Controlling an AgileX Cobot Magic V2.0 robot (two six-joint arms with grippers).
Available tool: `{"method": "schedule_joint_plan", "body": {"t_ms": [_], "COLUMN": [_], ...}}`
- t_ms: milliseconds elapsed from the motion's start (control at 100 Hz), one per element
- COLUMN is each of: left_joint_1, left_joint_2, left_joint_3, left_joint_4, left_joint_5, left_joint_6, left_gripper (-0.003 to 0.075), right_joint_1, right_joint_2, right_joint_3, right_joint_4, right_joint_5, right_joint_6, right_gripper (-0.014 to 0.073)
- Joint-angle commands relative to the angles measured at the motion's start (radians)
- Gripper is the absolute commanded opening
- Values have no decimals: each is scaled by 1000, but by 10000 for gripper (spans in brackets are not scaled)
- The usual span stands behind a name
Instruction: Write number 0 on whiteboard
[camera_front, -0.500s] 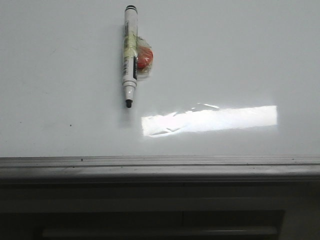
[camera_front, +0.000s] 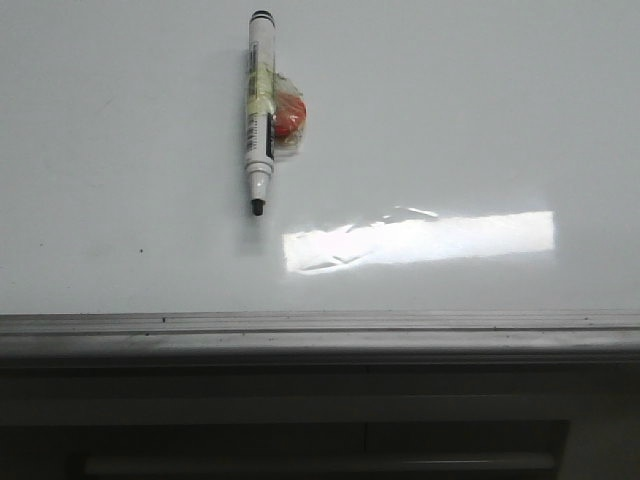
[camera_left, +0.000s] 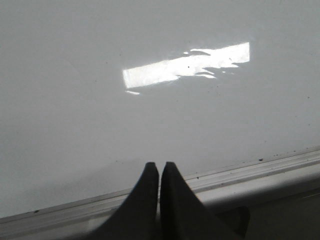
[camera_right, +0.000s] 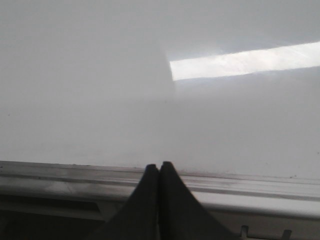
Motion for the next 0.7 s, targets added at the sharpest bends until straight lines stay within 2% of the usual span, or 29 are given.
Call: {"method": "schedule_joint_plan", "body": {"t_ms": [0,110,230,390,540,690], "left_joint_1": [2,2,2,2,2,2], "left_joint_2": [-29,-29,-29,-29,-29,-29], "left_joint_3": [33,33,33,31,31,31], "left_joint_4": [-10,-31,-115,-402,-471,-684], "left_joint_5": [-48,-54,-126,-247,-292,-328], "left_joint_6": [-7,-7,-9,-9,-11,-11], "left_gripper": [-20,-20,-20,-20,-20,-20], "right_joint_1": [1,1,1,1,1,1], "right_joint_2": [-17,-17,-17,-17,-17,-17], "right_joint_3": [13,13,13,13,13,13], "right_joint_4": [3,3,3,0,11,44], "right_joint_5": [-55,-55,-55,-77,-242,-391], "right_joint_6": [-1,-1,-1,-1,-1,1], "right_gripper": [-69,-69,-69,-69,-69,-69]}}
